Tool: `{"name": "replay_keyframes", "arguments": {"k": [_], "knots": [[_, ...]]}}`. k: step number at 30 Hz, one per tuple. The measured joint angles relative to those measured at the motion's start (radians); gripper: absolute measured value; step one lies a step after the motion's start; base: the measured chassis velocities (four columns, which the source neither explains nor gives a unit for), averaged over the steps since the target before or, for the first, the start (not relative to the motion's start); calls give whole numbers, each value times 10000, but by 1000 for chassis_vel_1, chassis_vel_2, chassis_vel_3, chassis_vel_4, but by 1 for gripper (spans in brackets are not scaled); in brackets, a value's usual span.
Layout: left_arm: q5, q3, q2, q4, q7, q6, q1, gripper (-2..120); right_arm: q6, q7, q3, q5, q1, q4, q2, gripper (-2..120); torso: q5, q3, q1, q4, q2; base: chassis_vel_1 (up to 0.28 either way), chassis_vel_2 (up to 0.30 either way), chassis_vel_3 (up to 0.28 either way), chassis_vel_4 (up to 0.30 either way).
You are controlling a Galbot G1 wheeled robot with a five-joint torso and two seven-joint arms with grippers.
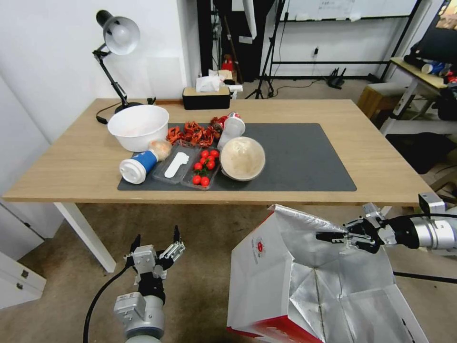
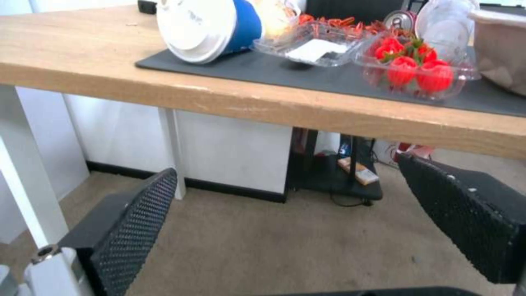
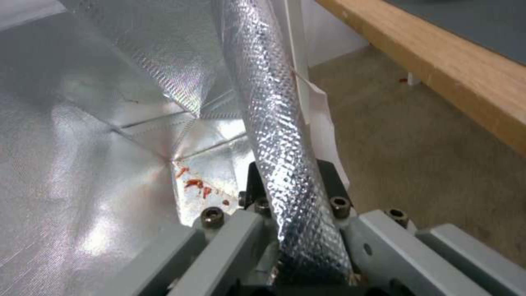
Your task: Pick up the food delivery bag from the floor and place it on the table.
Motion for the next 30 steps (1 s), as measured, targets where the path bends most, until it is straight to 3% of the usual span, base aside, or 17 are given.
{"name": "replay_keyframes", "arguments": {"k": [14,30], "knots": [[-52,-7,46,-43,-16,58,3,100,4,6,10,-4,-22,-44,67,0,1,409,324,0,730,0,0,0,0],[-70,-11,63,-38,-20,-17,48,100,16,10,8,-53,-52,-49,153,0,0,471,368,0,832,0,0,0,0]]}}
